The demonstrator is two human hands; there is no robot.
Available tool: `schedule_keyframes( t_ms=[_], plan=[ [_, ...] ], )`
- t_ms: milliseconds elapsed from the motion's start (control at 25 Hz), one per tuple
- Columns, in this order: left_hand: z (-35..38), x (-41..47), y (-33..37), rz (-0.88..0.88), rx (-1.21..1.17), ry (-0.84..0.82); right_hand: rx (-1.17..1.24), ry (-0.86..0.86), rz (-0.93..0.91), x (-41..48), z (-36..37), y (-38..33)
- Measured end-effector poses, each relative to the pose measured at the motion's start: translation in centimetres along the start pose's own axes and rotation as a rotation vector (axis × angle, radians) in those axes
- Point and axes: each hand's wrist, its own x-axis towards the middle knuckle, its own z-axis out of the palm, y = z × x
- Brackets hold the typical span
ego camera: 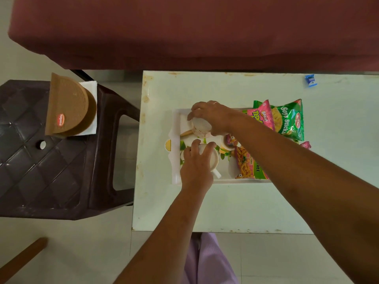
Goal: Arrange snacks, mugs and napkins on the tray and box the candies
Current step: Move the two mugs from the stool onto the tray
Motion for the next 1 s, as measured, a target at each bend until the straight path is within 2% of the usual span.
schedule_keyframes(
  t_ms=[120,240,520,760,840,1000],
  plan=[
    [0.0,0.0,-0.1,0.008,-0.006,0.002,-0.089,-0.017,-0.1,0.4,-0.3,-0.3],
    [0.1,0.0,-0.1,0.009,-0.009,-0.004,-0.133,-0.002,-0.114,0.3,-0.5,-0.3],
    [0.3,0.1,-0.2,0.015,0.009,0.01,-0.154,0.079,0.021,-0.5,-0.4,-1.3],
    [0.6,0.3,-0.2,0.035,0.009,0.032,-0.221,0.133,0.041,-0.6,0.3,-1.7],
    [0.7,0.3,-0.4,0.007,-0.036,0.032,-0.127,0.193,0.055,-1.3,0.8,-1.3],
    [1.0,0.5,-0.6,-0.086,-0.161,0.07,0.414,0.533,0.176,-4.9,3.8,-1.2]
  ],
)
